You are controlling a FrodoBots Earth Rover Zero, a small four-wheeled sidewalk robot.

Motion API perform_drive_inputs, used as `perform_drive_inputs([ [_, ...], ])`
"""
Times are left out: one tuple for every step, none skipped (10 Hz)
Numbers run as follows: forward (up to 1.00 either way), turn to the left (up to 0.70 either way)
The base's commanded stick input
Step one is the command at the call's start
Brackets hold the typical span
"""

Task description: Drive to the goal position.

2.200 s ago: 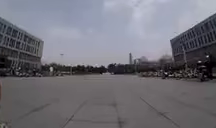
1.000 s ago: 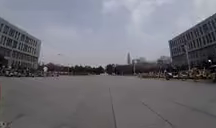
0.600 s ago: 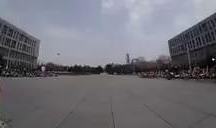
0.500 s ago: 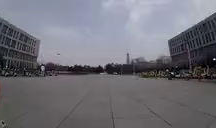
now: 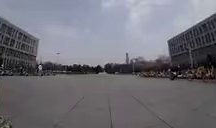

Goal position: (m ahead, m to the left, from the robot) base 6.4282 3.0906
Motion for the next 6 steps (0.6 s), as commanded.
perform_drive_inputs([
  [0.85,0.0],
  [0.85,0.0],
  [0.85,0.0],
  [0.85,0.0],
  [0.85,0.0],
  [0.85,0.0],
])
